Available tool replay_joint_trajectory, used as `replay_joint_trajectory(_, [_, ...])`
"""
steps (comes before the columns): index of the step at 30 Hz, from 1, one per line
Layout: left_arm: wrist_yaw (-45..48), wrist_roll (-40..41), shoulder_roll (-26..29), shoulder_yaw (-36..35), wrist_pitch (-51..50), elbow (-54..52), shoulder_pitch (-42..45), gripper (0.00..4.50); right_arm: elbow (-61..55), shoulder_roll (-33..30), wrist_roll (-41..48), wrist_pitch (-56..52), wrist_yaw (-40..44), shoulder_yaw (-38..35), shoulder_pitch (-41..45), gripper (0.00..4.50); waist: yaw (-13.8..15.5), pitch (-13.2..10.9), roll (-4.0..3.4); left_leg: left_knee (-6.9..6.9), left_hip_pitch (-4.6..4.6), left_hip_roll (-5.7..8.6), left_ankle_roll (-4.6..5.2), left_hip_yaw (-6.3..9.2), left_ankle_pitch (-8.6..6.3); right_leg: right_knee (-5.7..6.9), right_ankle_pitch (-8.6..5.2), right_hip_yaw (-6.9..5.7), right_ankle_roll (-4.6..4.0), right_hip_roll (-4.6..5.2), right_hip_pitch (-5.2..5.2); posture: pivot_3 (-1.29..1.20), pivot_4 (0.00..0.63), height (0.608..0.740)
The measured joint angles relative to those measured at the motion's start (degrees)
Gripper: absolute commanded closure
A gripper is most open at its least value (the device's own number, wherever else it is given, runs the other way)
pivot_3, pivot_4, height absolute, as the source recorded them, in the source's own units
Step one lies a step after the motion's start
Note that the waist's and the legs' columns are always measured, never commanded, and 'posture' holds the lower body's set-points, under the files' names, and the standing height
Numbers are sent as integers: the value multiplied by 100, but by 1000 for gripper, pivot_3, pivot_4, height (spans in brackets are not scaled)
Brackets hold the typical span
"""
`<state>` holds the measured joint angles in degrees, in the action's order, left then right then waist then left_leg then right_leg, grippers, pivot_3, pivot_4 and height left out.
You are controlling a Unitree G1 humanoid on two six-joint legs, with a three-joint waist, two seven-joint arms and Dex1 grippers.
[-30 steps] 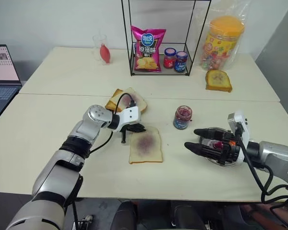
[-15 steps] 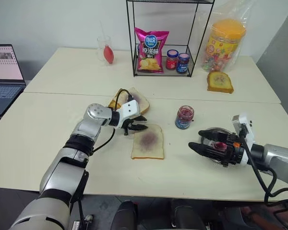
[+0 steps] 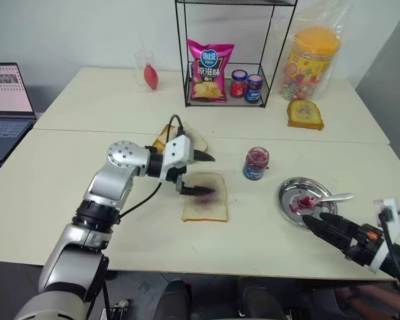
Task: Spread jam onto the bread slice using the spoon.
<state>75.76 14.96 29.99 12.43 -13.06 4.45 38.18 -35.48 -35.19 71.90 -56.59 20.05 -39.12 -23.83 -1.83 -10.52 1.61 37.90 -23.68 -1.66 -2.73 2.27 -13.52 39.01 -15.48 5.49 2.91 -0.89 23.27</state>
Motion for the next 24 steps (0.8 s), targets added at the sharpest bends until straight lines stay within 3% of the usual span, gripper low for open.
replay_joint_trajectory(5, [-499, 42, -440, 115, -303, -406, -157, 69, 489, 433, 13, 373, -641, -75, 287, 0, -42, 5, -6, 1, 29, 1, 9, -26, 6, -2, -6, 27, -23, 0, -17, 0, 150, 740])
replay_joint_trajectory(10, [-1010, -55, -920, 552, -535, -698, -495, 69, 1951, 1024, 57, 679, -1338, 126, 1516, 0, -104, 7, -16, -6, 25, 4, 10, -41, 6, -3, 7, 40, -1, 1, -8, 0, 150, 740])
replay_joint_trajectory(16, [-1263, -116, -756, 538, -622, -754, -444, 69, 3174, 1044, 84, 767, -1464, 208, 2326, 0, -125, 12, -33, -16, 28, 2, 10, -37, 6, -4, 10, 36, 4, -4, -6, 0, 150, 740])
replay_joint_trajectory(23, [-1407, -107, -637, 514, -695, -976, -522, 69, 3846, 1044, -109, 907, -1265, 229, 2857, 0, -154, 12, -30, -4, 35, 2, 11, -58, 6, -6, 20, 56, 18, -2, -12, 0, 150, 740])
replay_joint_trajectory(24, [-1411, -101, -625, 514, -734, -1007, -536, 26, 3906, 1044, -133, 918, -1220, 232, 2908, 176, -157, 12, -30, -4, 38, 2, 11, -63, 6, -6, 20, 60, 17, -2, -12, 0, 150, 740])
